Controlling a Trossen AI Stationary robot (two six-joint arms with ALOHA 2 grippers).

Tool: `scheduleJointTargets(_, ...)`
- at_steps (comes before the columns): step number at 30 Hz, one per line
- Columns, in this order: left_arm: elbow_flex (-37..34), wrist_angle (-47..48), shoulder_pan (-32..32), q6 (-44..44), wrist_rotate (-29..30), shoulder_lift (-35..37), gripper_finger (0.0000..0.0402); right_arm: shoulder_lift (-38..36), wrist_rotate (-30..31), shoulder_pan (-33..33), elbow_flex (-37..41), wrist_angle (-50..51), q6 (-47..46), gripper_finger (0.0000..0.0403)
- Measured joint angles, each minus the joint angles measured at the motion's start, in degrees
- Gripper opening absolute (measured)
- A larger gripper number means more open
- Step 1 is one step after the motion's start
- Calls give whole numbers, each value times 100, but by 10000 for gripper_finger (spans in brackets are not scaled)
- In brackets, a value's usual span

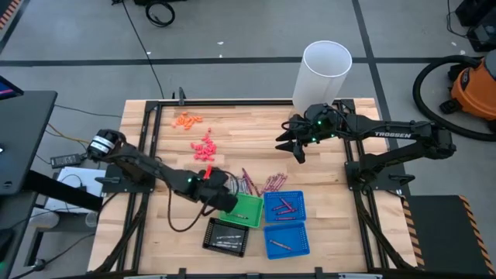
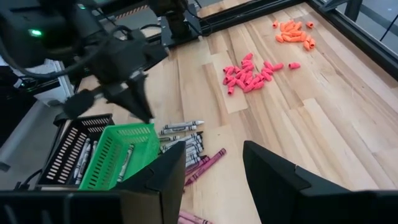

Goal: Sort crayons
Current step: Put the white crayon into the black bin

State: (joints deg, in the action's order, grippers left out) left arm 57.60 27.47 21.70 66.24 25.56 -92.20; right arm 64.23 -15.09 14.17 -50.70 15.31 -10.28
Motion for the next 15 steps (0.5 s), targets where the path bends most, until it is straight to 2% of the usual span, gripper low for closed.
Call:
scheduleJointTargets(10, 706, 56, 460, -634, 32, 4, 17, 0, -2, 0, 0, 0, 3, 169)
scheduleJointTargets(13, 778, -263, 611, -902, -72, 7, 17, 0, -4, 0, 0, -2, 41, 169)
scheduleJointTargets(15, 753, -654, 724, -1061, -357, 3, 18, -2, -2, 0, 0, -8, 98, 169)
